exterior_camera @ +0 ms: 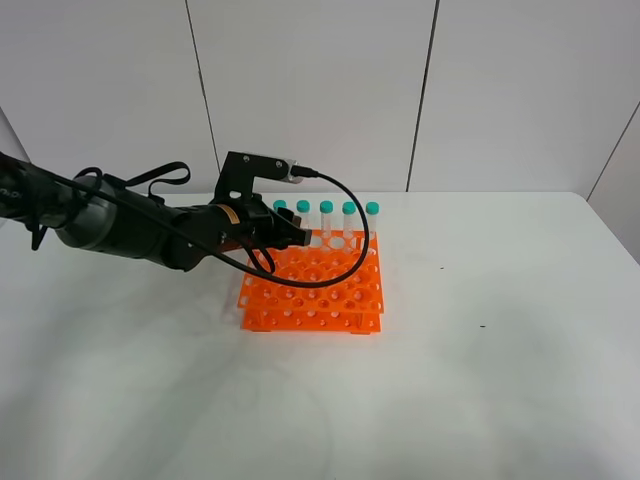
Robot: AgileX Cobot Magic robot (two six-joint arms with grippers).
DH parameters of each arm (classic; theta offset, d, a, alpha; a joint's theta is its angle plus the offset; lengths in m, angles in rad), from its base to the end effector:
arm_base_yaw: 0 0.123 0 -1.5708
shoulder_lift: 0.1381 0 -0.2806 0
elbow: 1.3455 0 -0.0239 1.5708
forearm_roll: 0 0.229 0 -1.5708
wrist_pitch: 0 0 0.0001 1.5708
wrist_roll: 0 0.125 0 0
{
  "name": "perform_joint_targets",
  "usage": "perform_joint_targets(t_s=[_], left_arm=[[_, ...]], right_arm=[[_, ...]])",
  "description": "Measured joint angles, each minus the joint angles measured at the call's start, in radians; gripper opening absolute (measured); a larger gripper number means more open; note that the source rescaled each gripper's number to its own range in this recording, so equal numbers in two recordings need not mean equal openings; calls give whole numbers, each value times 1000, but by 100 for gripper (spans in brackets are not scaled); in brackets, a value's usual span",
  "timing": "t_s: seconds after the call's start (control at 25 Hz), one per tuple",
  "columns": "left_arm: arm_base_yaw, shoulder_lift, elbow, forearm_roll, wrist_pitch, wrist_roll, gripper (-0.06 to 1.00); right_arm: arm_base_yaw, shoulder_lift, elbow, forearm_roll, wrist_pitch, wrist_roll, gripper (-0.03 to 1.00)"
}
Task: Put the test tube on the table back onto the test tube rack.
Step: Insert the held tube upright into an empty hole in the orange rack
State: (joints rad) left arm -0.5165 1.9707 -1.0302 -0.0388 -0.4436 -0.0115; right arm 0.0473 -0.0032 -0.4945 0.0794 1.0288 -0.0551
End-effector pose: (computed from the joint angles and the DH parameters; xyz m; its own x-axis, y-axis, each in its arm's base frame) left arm 0.3723 -0.2090 0.1572 -0.3686 0.1558 -0.9164 0.4638 0.8852 -0.0361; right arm 0.0119 0.0091 0.2536 -0.4262 -0.0342 -0.9040 -0.1145 0.9933 0.0164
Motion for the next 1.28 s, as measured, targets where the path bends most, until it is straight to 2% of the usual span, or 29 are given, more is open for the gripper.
perform_joint_targets(t_s=[0.16,0.52,0.68,0.8,0.88,1.04,1.28], left_arm=[[-1,-26,0,0,30,-22,71],[-1,-178,0,22,53,-27,73],[-1,-272,0,53,147,-27,91],[6,-327,0,55,313,-29,98],[20,-349,-12,57,464,-33,100],[57,-358,-74,58,763,-34,100],[149,-358,-183,52,1092,-38,100]], right_arm=[[0,0,0,0,0,0,100],[0,0,0,0,0,0,100],[0,0,0,0,0,0,100],[0,0,0,0,0,0,100],[0,0,0,0,0,0,100],[0,0,0,0,0,0,100],[0,0,0,0,0,0,100]])
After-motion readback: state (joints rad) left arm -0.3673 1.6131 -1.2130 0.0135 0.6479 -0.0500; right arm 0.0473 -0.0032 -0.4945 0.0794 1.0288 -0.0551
